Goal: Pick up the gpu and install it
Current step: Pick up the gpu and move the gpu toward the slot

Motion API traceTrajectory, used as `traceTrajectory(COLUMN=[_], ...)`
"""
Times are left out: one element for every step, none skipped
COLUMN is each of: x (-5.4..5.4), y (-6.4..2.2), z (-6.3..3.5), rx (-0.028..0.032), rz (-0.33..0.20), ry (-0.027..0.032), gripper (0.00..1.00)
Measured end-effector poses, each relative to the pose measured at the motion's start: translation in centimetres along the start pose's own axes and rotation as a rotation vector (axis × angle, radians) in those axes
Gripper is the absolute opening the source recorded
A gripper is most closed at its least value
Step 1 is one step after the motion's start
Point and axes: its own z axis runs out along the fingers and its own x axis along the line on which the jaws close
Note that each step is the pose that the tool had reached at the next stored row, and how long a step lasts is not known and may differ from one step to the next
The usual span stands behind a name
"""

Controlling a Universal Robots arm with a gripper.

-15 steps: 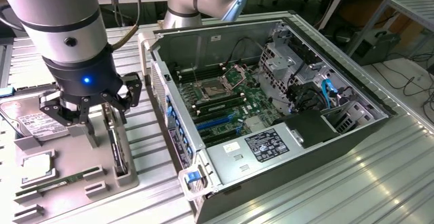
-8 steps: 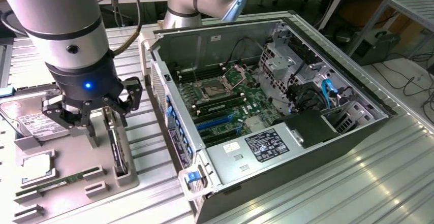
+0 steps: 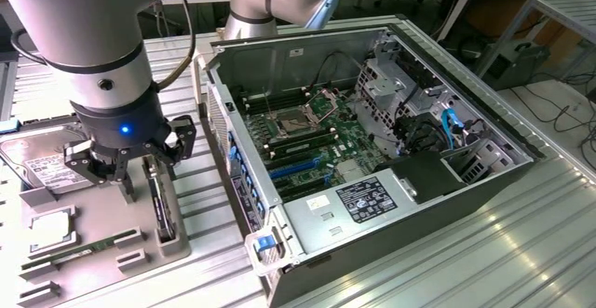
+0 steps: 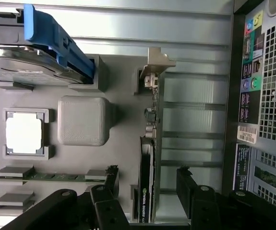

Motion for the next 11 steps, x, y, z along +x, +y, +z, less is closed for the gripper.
traceTrajectory(x=[0.0,0.0,0.0,0.0,0.0,0.0,0.0,0.0,0.0,0.0,0.0], y=[0.09,0.11,0.11,0.12,0.12,0.12,0.12,0.1,0.09,0.07,0.05], z=[0.18,0.39,0.57,0.75,0.92,1.1,1.3,1.48,1.67,1.85,2.04], rx=[0.0,0.0,0.0,0.0,0.0,0.0,0.0,-0.0001,0.0,-0.0001,-0.0001], rz=[0.0,0.0,0.0,0.0,0.0,0.0,0.0,0.0,0.0,0.0,0.0], ry=[0.0001,0.0,0.0001,0.0001,0.0001,0.0001,0.0,0.0001,0.0001,0.0001,0.0], gripper=[0.6,0.6,0.6,0.6,0.6,0.6,0.6,0.6,0.6,0.6,0.6])
